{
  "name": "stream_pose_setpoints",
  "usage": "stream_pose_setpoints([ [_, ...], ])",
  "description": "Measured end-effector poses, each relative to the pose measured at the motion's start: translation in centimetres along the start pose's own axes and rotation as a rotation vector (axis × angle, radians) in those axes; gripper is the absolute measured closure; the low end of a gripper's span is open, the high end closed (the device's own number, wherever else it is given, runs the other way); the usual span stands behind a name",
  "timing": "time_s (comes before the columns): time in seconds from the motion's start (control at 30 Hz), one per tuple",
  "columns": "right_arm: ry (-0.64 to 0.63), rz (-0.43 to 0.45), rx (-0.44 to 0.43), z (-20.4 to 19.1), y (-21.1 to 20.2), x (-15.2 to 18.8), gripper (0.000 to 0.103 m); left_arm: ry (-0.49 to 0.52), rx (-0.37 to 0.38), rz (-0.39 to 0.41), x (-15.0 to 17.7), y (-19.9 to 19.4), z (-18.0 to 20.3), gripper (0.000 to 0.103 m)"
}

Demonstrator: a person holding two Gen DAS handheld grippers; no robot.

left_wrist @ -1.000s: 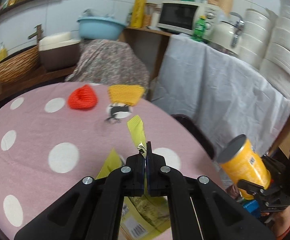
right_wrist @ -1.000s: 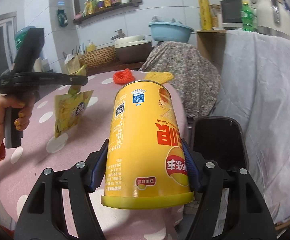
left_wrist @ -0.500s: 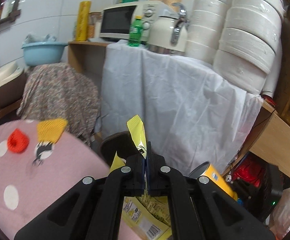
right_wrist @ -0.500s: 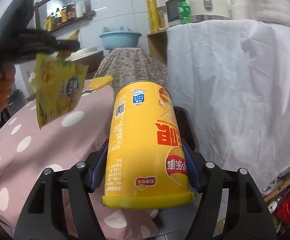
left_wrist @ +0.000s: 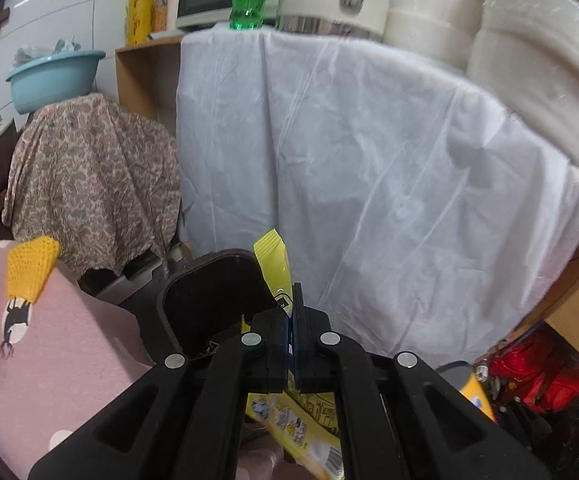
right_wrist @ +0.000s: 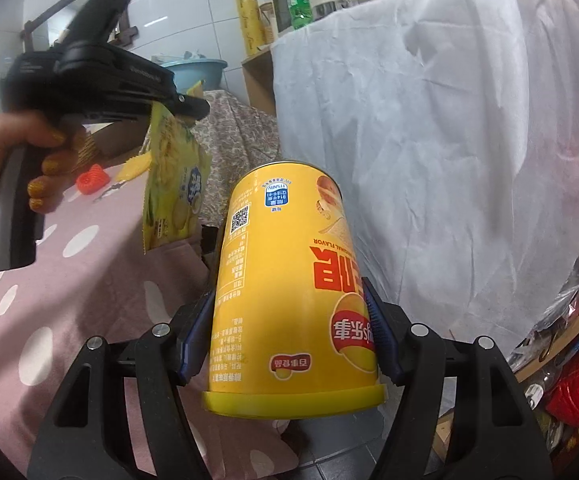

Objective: Collect trash
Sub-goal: 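Lift the wrapper with the left tool and carry it over the black bin, then release the wrapper into the bin with the left tool while the right tool drops the can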

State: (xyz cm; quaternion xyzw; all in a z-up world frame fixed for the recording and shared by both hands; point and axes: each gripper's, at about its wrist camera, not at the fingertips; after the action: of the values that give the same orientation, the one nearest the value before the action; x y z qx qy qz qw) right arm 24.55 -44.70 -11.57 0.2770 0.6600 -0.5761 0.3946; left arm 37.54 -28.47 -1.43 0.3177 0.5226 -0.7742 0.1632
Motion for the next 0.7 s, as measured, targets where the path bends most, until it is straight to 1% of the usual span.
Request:
stream_pose_setpoints([
  [0.23,0.017,-0.031,-0.004,0.9,2.1,0.8,0.036,0.005,-0.086,-0.071,0.4,6.1,-0.4,0.101],
  [0.43,0.032,-0.049,-0.017,1.3,3.6,1.2,0.036,0.025,-0.146,-0.118,0.1,9.6,-1.2,0.101],
  [0.5,0.035,-0.054,-0.021,1.3,4.1,1.2,0.036,0.007,-0.151,-0.134,0.0,10.3,-1.7,0.101],
  [0.57,0.033,-0.058,-0.024,1.3,4.5,1.2,0.036,0.0,-0.164,-0.159,0.0,11.0,-1.9,0.098],
  [0.6,0.032,-0.06,-0.026,1.3,4.8,1.2,0.036,0.001,-0.172,-0.163,0.0,11.1,-2.0,0.094],
  [0.67,0.028,-0.061,-0.029,1.3,5.1,1.2,0.036,0.004,-0.181,-0.164,0.0,11.2,-2.2,0.072],
  [0.7,0.026,-0.063,-0.032,1.3,5.2,1.2,0.036,0.005,-0.18,-0.151,-0.1,11.0,-2.2,0.051],
])
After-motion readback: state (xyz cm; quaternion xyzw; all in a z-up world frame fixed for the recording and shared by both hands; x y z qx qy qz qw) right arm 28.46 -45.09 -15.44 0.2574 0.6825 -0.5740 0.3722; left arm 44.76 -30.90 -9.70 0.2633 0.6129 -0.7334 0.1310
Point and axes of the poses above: each gripper's, at about its wrist camera, not at the fingertips, and y roughly the way its jaws point, z to its right, x to its underside, and after that the axes turned 12 degrees about -y, right-handed
